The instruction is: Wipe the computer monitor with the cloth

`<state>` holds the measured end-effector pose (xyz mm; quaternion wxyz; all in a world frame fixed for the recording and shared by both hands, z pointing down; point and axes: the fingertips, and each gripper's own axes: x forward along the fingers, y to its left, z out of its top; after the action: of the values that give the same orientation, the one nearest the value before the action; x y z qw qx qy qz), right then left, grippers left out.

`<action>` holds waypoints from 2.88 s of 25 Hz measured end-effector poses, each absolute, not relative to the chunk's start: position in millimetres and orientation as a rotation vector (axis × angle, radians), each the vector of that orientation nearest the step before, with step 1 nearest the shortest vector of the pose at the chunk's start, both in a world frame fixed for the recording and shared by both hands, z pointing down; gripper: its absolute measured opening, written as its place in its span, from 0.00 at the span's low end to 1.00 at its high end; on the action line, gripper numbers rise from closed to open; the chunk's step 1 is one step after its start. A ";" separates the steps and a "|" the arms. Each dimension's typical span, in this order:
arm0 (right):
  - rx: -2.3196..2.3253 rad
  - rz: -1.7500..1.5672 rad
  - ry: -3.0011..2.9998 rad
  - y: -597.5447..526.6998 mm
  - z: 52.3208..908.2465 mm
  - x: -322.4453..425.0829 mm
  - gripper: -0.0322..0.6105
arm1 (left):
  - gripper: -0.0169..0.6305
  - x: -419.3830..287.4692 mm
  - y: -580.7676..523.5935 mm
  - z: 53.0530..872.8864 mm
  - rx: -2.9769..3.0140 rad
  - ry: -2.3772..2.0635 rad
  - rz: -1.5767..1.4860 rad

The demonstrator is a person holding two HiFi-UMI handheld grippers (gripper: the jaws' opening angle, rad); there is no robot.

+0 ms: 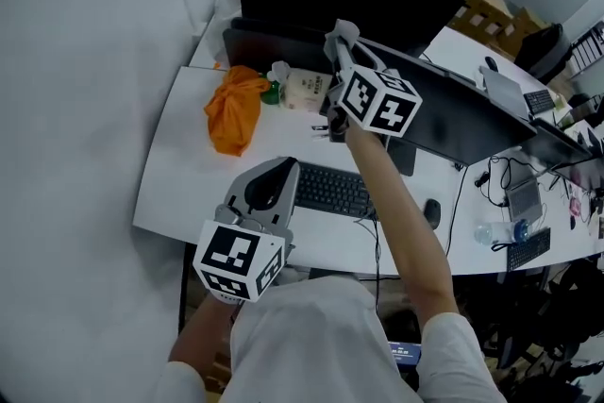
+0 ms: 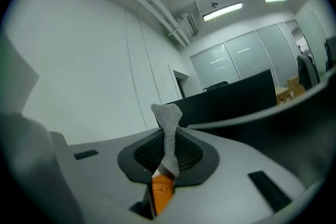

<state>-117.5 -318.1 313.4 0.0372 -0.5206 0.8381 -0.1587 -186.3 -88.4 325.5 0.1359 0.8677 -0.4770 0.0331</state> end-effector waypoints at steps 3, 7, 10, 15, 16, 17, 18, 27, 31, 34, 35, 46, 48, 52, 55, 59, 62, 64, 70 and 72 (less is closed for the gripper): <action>-1.437 -0.722 2.397 -317.5 328.8 -126.6 0.11 | 0.05 -191.9 -85.4 323.7 2.502 -1.405 0.102; -1.267 -0.908 2.177 -325.9 335.7 -127.9 0.11 | 0.05 -197.7 -83.0 324.5 2.487 -1.430 0.123; -1.194 -0.983 2.054 -332.5 334.4 -124.1 0.11 | 0.06 -201.5 -82.0 326.1 2.475 -1.440 0.128; -1.081 -1.126 1.837 -337.0 342.6 -121.3 0.11 | 0.06 -200.2 -84.3 328.3 2.474 -1.432 0.149; -1.054 -1.148 1.786 -336.6 344.7 -119.5 0.11 | 0.06 -199.2 -84.5 328.8 2.477 -1.428 0.154; -1.027 -1.167 1.737 -336.3 346.5 -117.7 0.11 | 0.05 -198.3 -84.7 329.1 2.481 -1.424 0.158; -1.001 -1.183 1.691 -336.3 348.0 -116.1 0.11 | 0.05 -197.6 -84.9 329.3 2.484 -1.421 0.162; -0.951 -1.240 1.519 -335.5 361.6 -111.4 0.11 | 0.06 -197.0 -84.1 333.3 2.480 -1.416 0.184; -0.989 -1.272 1.499 -334.7 387.2 -113.5 0.11 | 0.06 -199.1 -86.4 336.2 2.480 -1.408 0.184; -1.022 -1.286 1.492 -332.7 407.2 -112.4 0.11 | 0.06 -199.7 -85.5 339.9 2.475 -1.405 0.194; -1.032 -1.290 1.490 -332.4 413.2 -112.1 0.11 | 0.06 -200.3 -85.1 341.3 2.471 -1.405 0.198; -1.061 -1.289 1.403 -330.1 458.6 -112.6 0.11 | 0.06 -209.1 -81.8 361.1 2.426 -1.406 0.256; -1.060 -1.291 1.367 -329.6 465.6 -112.8 0.11 | 0.05 -212.6 -81.5 364.8 2.415 -1.410 0.265; -1.055 -1.298 1.286 -326.7 482.1 -113.2 0.11 | 0.06 -219.4 -80.2 374.0 2.389 -1.415 0.285; -1.071 -1.306 1.260 -324.0 497.7 -111.9 0.11 | 0.06 -225.1 -79.9 377.7 2.372 -1.420 0.291; -1.103 -1.316 1.273 -321.5 517.8 -111.4 0.11 | 0.06 -230.2 -82.0 383.0 2.356 -1.419 0.295; -1.134 -1.332 1.297 -319.5 535.4 -111.0 0.11 | 0.06 -227.8 -82.3 388.3 2.353 -1.407 0.298; -1.154 -1.338 1.325 -318.3 547.2 -111.0 0.11 | 0.06 -226.1 -82.3 392.8 2.350 -1.399 0.305; -1.181 -1.350 1.384 -316.5 574.9 -109.0 0.11 | 0.06 -222.9 -83.6 404.0 2.326 -1.393 0.327; -1.182 -1.359 1.376 -316.3 584.8 -109.4 0.11 | 0.06 -222.1 -84.0 407.7 2.321 -1.388 0.336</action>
<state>-109.4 -316.3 584.8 0.4233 -0.4725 0.5500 -0.5432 -222.1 -84.0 407.7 0.2065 0.8333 -0.4984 0.1205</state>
